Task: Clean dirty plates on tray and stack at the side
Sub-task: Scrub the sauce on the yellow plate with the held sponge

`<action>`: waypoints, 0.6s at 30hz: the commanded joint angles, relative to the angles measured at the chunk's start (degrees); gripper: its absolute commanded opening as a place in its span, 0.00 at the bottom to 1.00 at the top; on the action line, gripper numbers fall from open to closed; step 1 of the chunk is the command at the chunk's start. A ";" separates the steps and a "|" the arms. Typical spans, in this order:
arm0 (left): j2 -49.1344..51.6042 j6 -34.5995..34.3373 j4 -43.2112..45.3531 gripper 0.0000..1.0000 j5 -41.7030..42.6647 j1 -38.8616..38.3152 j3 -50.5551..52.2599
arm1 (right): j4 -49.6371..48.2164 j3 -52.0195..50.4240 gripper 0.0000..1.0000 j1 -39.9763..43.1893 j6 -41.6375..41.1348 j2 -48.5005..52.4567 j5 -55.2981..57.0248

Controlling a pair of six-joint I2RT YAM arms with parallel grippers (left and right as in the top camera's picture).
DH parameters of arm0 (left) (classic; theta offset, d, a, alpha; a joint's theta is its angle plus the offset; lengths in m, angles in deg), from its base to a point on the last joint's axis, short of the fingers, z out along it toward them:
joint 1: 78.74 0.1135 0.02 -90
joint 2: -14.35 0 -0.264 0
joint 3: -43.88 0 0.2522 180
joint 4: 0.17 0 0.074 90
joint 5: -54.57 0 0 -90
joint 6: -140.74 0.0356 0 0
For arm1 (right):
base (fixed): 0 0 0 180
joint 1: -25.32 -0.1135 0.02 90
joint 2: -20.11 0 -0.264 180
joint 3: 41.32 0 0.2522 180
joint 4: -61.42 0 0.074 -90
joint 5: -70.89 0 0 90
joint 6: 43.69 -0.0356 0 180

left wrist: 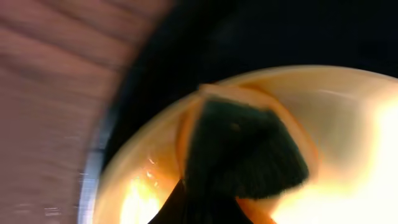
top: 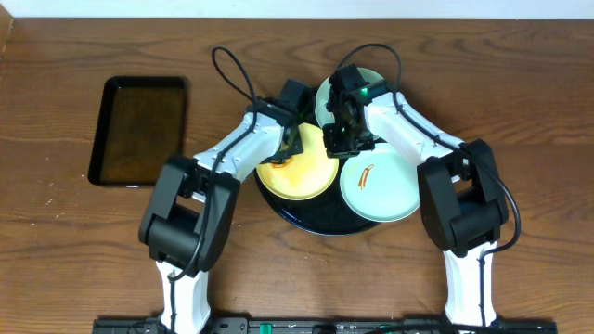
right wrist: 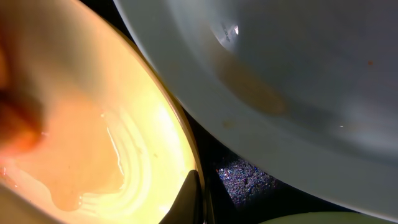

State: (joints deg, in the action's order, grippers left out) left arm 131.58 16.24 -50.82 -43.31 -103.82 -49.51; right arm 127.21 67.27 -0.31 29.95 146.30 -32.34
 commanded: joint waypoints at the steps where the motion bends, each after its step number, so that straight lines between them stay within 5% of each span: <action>1: 0.81 0.57 -1.66 0.08 -13.22 1.99 1.01 | 0.07 1.03 0.01 -0.33 -0.79 0.26 -0.33; 10: -9.94 1.40 -1.68 0.07 -17.90 1.75 0.72 | 0.04 1.03 0.01 -0.33 -0.79 0.26 -0.31; 18: -10.69 0.87 -1.62 0.07 4.37 1.75 1.81 | 0.04 1.03 0.01 -0.33 -0.79 0.26 -0.33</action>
State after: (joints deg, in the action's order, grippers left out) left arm 120.00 17.52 -52.37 -50.72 -102.07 -48.88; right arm 127.19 67.38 -0.37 29.75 146.30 -33.21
